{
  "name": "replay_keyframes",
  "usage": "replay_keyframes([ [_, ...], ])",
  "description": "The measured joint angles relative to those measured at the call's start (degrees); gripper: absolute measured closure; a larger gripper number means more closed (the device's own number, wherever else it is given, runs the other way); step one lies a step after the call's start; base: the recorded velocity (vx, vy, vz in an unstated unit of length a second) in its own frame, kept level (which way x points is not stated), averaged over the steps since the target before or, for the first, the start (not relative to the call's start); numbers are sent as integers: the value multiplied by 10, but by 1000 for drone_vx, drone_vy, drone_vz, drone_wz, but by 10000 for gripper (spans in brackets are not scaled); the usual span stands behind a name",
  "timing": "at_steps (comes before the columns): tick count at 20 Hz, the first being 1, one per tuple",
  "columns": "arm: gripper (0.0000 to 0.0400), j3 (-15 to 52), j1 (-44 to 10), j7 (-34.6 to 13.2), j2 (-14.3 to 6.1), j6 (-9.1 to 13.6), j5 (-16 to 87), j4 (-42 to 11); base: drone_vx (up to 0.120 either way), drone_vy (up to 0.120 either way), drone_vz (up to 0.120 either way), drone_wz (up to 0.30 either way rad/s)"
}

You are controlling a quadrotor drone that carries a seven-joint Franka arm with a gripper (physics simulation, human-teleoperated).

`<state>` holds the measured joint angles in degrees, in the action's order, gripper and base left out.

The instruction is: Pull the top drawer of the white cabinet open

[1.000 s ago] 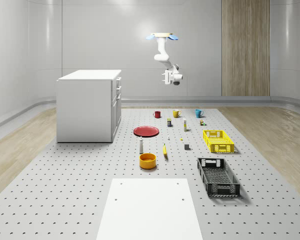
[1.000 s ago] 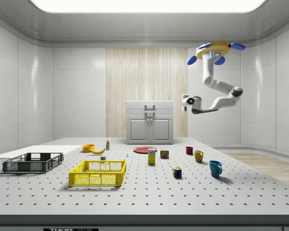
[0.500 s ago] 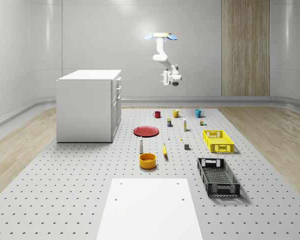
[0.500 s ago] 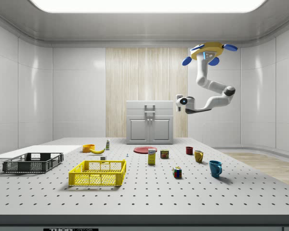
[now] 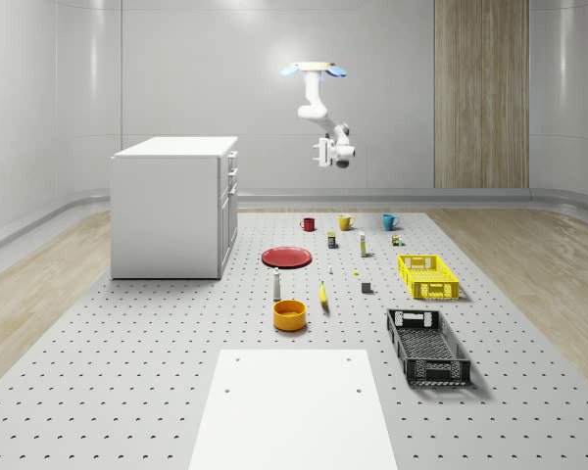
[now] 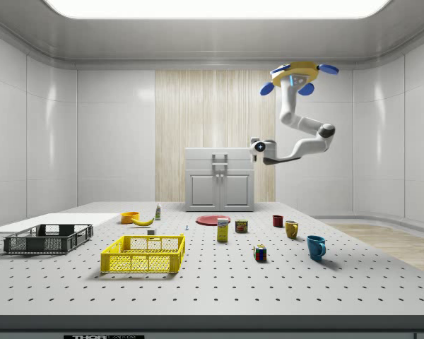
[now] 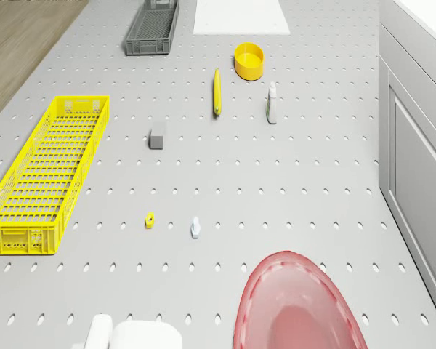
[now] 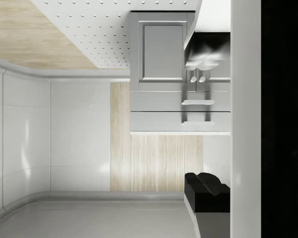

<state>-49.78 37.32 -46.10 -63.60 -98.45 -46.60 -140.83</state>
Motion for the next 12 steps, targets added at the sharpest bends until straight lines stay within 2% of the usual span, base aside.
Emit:
replay_keyframes([
  [5, 95, -2, 6, -4, -6, -5, 5, -1, 112, 0, 0, 0],
  [12, 95, -3, 13, -10, -14, -13, 11, -3, 0, 0, 0, 0],
])
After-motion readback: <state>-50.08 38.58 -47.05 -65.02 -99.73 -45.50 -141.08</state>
